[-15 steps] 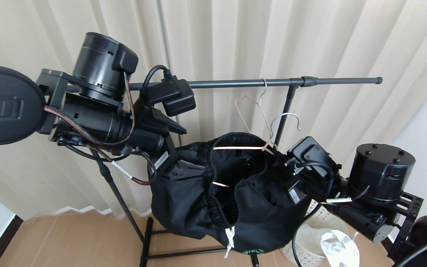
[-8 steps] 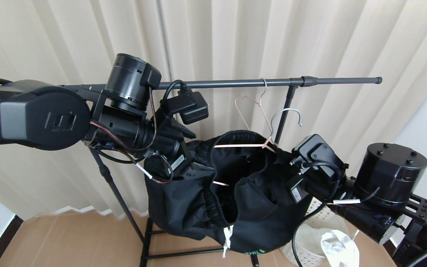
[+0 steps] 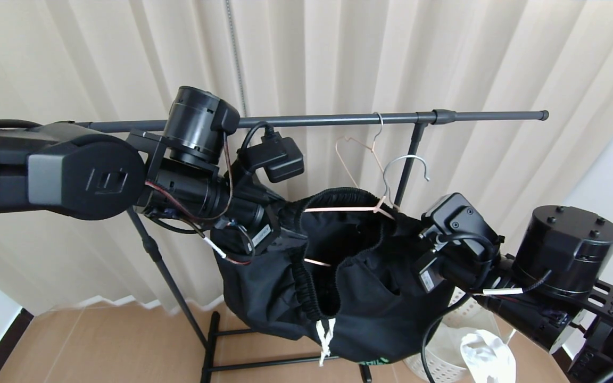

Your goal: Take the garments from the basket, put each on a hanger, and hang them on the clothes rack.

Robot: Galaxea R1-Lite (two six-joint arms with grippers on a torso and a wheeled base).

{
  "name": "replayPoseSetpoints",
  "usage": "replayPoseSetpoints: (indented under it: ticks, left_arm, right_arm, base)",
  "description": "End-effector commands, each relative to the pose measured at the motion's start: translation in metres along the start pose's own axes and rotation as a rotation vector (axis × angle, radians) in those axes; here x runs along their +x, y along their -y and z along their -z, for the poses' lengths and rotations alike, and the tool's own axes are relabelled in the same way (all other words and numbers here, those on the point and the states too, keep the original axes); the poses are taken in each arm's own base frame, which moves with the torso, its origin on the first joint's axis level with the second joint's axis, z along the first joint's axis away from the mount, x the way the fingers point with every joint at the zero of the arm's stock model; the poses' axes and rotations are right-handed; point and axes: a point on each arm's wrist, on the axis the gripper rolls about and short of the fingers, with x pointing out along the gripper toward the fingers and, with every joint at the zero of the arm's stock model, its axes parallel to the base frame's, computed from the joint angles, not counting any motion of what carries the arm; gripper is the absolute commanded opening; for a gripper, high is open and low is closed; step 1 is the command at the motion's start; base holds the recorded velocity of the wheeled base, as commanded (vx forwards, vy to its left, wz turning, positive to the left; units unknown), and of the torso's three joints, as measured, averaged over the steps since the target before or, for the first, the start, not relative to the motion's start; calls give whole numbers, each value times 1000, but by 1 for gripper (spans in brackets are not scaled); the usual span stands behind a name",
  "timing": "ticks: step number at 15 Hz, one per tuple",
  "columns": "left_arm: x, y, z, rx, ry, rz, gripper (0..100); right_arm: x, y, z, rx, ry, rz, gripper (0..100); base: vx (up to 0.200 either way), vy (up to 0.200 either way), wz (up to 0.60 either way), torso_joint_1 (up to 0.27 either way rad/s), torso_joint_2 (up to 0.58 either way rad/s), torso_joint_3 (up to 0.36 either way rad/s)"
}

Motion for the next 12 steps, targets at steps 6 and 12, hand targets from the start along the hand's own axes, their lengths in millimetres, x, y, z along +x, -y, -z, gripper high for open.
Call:
replayPoseSetpoints:
  ticks: [6,12]
  left_arm:
    - [-14,6,2,2,3,-5,0]
    - [-17,7,2,3,6,-7,0]
  right_arm:
    - [1,0,0,0,2,-3,0]
    - [2,0,-2,5,9,0,0]
  base:
    - [0,0,0,0,0,0]
    - [0,0,0,0,0,0]
